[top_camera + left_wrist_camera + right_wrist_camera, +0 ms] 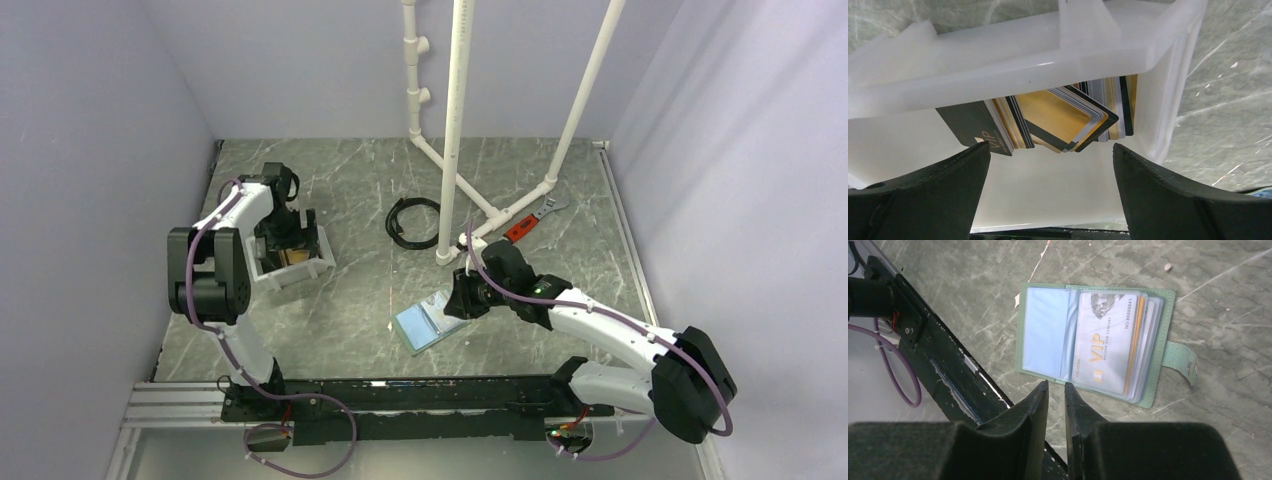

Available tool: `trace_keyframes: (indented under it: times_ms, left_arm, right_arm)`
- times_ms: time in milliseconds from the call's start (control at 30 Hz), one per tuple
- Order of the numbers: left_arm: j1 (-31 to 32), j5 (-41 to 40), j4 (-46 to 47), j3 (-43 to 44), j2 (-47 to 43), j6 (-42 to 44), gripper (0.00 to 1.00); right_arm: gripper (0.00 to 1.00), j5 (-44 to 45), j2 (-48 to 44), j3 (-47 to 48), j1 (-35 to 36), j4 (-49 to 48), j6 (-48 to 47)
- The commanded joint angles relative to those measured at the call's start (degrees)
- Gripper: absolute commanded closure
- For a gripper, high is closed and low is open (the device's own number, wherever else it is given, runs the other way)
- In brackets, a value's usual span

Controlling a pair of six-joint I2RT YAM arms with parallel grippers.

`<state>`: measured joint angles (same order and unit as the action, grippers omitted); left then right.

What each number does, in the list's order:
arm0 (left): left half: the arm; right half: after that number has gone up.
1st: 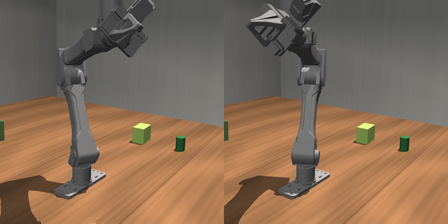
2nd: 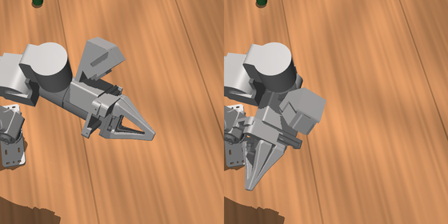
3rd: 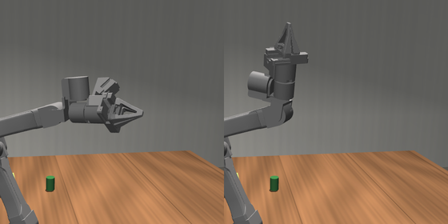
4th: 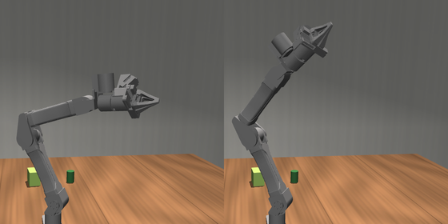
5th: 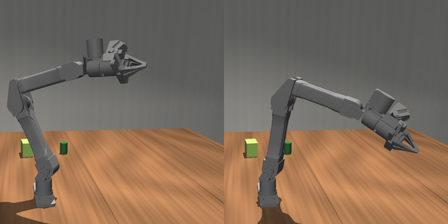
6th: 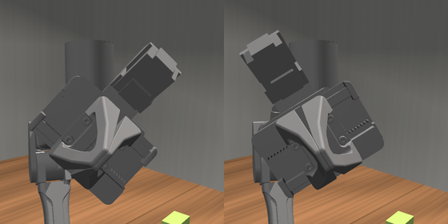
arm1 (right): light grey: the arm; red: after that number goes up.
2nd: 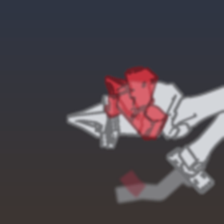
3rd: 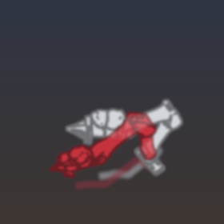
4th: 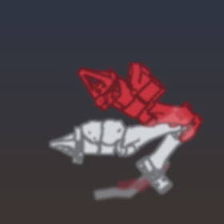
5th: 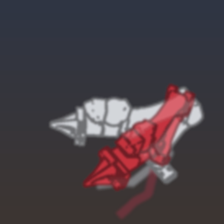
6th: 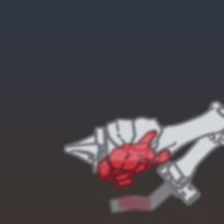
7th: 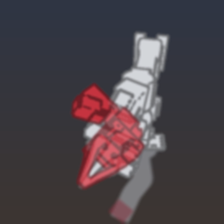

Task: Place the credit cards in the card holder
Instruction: Move the storage box to the center of the board.

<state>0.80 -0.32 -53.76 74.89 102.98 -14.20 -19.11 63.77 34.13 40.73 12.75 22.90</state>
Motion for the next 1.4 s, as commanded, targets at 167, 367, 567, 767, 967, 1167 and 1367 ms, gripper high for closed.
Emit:
trace_keyframes:
  times_ms: [167, 367, 567, 767, 967, 1167, 1367]
  left_arm:
    - [2.7, 1.2, 0.9, 2.4, 6.1, 1.9, 0.18]
    - [8.2, 0.5, 1.1, 2.7, 6.0, 9.7, 0.43]
    - [13.1, -0.4, 3.4, -0.9, 2.2, 15.5, 0.58]
    - [14.0, -1.6, 4.0, -1.0, 0.1, 14.6, 0.72]
    - [14.0, -1.5, 3.0, 0.7, -2.2, 9.4, 0.91]
    - [13.9, -2.2, 1.4, 2.8, -3.1, 8.9, 0.94]
    - [13.6, -2.7, 0.4, 3.9, -2.4, 8.7, 0.93]
  right_arm:
    - [0.79, -1.4, 1.1, 2.9, -0.2, -3.9, 0.7]
    - [0.8, 0.0, 1.5, 3.7, 0.7, -5.3, 0.8]
    - [0.8, 3.1, 1.6, 4.7, 3.1, -5.0, 0.2]
    - [0.8, 4.0, 1.6, 5.0, 4.4, -4.7, 0.3]
    - [0.8, 5.2, 1.4, 5.4, 5.4, -4.5, 0.1]
    - [0.8, 4.9, 2.4, 5.4, 5.8, -4.9, 0.2]
    - [0.8, 4.6, 3.2, 5.7, 5.9, -4.9, -0.2]
